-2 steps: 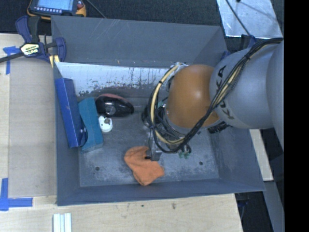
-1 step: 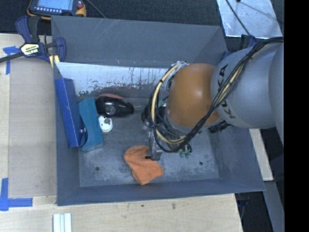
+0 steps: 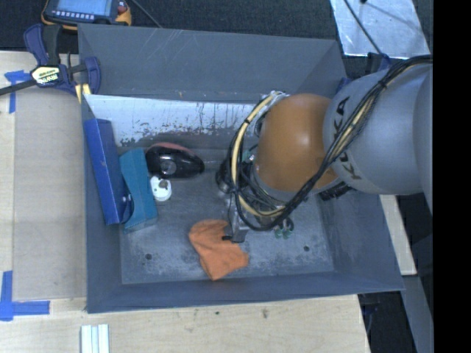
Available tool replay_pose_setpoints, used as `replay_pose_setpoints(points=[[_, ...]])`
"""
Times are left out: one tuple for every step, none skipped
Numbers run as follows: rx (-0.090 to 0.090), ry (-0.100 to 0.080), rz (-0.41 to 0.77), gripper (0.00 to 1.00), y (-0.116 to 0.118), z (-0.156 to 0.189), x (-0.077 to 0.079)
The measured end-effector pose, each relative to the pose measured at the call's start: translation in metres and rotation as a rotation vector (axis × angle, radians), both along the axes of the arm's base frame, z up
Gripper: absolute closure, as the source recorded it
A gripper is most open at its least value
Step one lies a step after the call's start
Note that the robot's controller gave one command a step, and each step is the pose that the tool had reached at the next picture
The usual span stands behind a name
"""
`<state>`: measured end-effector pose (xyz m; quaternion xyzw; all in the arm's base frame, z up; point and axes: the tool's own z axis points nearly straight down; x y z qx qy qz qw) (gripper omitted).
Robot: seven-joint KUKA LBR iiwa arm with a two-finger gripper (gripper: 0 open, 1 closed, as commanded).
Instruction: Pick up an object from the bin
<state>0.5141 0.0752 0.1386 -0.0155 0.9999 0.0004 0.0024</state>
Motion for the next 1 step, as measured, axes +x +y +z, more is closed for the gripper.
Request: replay_pose_setpoints(points=[[-0.001,0.007,0.000,1.00,-0.0002,0.0067,-0.0012]])
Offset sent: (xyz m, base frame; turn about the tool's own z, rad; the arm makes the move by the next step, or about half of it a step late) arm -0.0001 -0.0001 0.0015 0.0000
